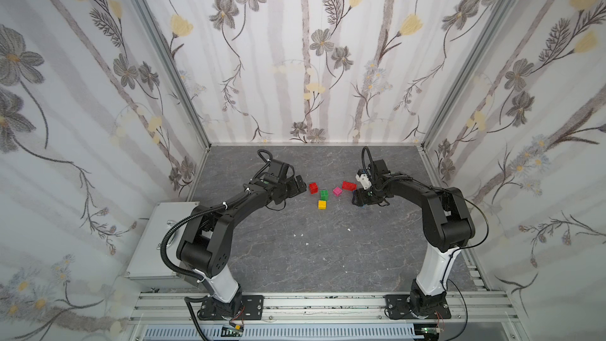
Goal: Assemble the number 4 with lego
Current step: Pick up the lego brick from the center of the board, then adjust the lego brick at the center of the board.
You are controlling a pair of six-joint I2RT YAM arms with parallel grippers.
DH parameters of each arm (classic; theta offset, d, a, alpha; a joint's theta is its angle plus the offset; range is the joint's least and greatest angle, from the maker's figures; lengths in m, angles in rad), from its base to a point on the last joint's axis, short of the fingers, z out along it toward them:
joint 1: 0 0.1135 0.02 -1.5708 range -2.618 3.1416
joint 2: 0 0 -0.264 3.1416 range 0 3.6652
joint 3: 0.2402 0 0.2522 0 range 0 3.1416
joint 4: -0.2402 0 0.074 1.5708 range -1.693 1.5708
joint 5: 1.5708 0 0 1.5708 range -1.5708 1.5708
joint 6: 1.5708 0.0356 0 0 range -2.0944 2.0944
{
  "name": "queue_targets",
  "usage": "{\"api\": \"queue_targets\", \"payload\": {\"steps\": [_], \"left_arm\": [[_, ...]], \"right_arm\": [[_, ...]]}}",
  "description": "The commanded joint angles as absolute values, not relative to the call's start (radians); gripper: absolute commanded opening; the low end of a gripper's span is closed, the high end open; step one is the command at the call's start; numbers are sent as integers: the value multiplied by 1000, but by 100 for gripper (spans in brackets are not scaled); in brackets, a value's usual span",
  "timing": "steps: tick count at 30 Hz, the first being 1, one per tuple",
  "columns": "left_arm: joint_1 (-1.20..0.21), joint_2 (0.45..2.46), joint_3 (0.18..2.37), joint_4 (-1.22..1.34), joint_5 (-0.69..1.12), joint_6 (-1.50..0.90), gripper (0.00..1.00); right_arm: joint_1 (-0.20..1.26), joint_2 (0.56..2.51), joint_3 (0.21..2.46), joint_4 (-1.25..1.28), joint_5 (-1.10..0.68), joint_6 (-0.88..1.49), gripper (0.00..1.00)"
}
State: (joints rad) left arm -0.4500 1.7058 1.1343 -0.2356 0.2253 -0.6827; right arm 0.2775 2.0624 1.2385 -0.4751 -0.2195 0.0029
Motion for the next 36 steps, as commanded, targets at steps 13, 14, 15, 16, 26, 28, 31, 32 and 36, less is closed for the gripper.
{"api": "queue_targets", "payload": {"steps": [13,14,15,16,26,28,31,32,36], "left_arm": [[-589,1883,1212,-144,419,-765,100],[-593,1895,1212,-117,430,-776,100],[-594,1907,1213,-99,435,-783,100],[-594,1919,1218,-81,437,-789,100],[-599,2017,1295,-37,444,-752,100],[-611,2017,1298,-36,451,-752,100],[-633,2009,1298,-40,459,-755,100],[-642,2009,1297,-34,469,-759,100],[-699,2022,1331,-43,476,-750,100]], "right_arm": [[318,2077,1241,-437,-100,53,38],[318,2078,1242,-436,-98,58,37],[319,2079,1244,-436,-96,61,36],[320,2079,1243,-433,-92,63,35],[322,1956,1159,-372,-90,110,26],[324,1916,1122,-343,-105,129,23],[323,1863,1065,-307,-138,161,21],[323,1850,1050,-301,-146,172,20],[322,1807,996,-272,-179,211,17]]}}
